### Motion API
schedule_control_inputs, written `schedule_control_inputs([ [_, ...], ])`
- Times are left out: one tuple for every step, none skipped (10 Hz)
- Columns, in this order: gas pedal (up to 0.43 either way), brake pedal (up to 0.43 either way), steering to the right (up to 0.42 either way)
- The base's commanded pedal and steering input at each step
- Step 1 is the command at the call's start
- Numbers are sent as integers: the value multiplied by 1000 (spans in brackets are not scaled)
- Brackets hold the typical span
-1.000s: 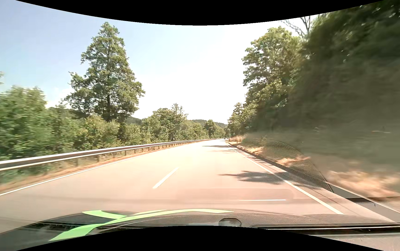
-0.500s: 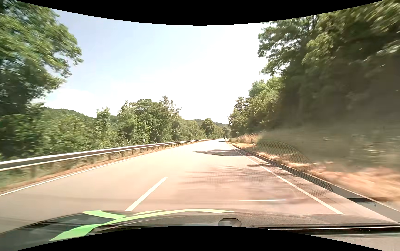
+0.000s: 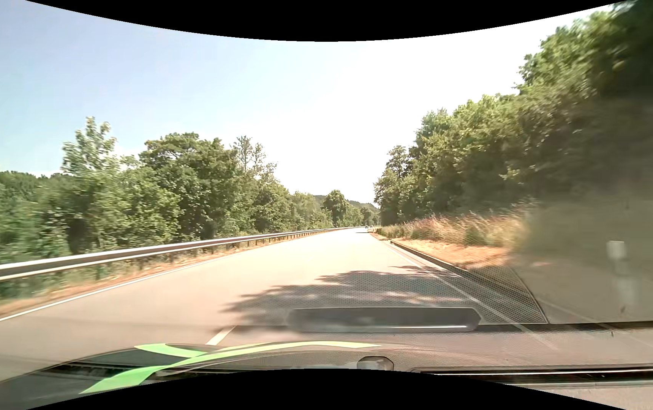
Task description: Follow the waypoints while adhering to traffic rules and regulations
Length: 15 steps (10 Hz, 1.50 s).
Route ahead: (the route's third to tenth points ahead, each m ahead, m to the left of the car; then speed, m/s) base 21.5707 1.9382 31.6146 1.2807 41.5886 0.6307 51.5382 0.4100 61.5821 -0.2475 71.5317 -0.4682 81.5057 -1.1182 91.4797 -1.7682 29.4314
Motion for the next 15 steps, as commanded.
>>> schedule_control_inputs([
  [350,0,4],
  [339,0,4],
  [299,0,4],
  [240,0,4],
  [228,0,4],
  [228,0,4],
  [228,0,4],
  [240,0,4],
  [260,0,4],
  [280,0,4],
  [287,0,4],
  [311,0,4],
  [311,0,3],
  [311,0,3],
  [319,0,2],
])
